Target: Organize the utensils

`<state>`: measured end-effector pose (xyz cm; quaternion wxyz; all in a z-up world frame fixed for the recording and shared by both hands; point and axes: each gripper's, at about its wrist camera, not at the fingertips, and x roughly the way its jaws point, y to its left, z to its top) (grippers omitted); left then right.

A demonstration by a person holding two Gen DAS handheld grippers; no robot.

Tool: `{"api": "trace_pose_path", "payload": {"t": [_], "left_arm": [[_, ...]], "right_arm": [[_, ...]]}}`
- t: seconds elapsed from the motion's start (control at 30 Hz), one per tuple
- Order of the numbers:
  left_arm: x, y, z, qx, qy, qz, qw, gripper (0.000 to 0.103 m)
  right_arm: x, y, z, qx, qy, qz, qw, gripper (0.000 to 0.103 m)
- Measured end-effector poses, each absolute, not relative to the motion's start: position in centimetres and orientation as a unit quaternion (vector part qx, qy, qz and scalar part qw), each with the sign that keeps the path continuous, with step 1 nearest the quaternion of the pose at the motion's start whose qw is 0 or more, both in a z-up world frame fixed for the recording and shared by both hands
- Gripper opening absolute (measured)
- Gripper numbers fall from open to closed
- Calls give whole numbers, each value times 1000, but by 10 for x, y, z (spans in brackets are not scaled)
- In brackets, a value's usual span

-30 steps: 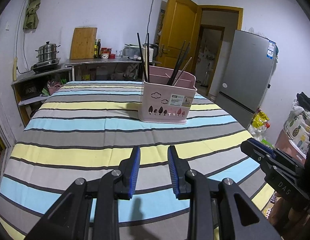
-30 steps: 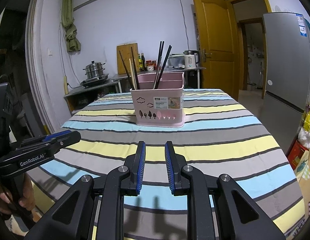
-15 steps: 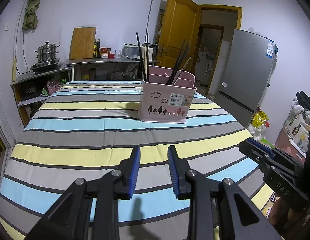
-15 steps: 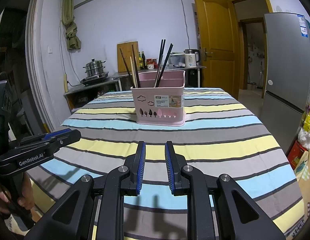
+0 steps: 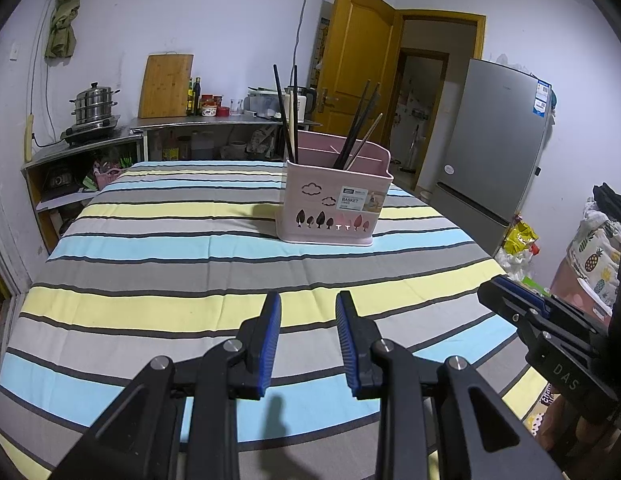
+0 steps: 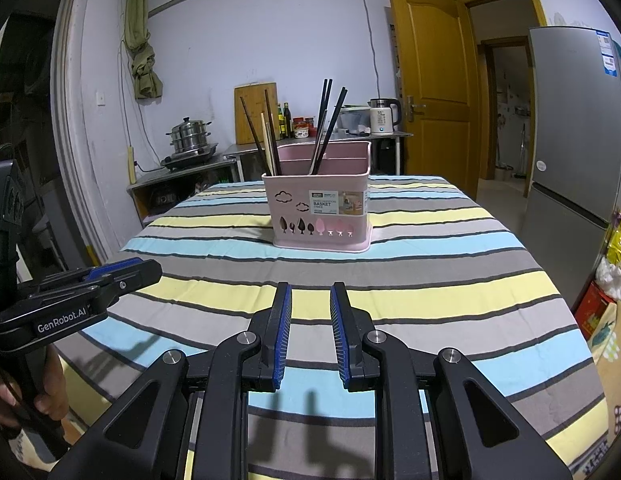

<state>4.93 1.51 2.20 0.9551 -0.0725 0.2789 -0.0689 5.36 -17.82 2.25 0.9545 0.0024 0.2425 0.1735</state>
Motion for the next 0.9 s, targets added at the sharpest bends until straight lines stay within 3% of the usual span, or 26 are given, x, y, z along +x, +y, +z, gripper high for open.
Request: {"api": "trace_pose_path", "payload": {"t": [0.9], "left_arm": [[48,15,22,-70,278,-68,956,30]], "right_arm": [[52,-178,22,0,245,173,954,20]]}}
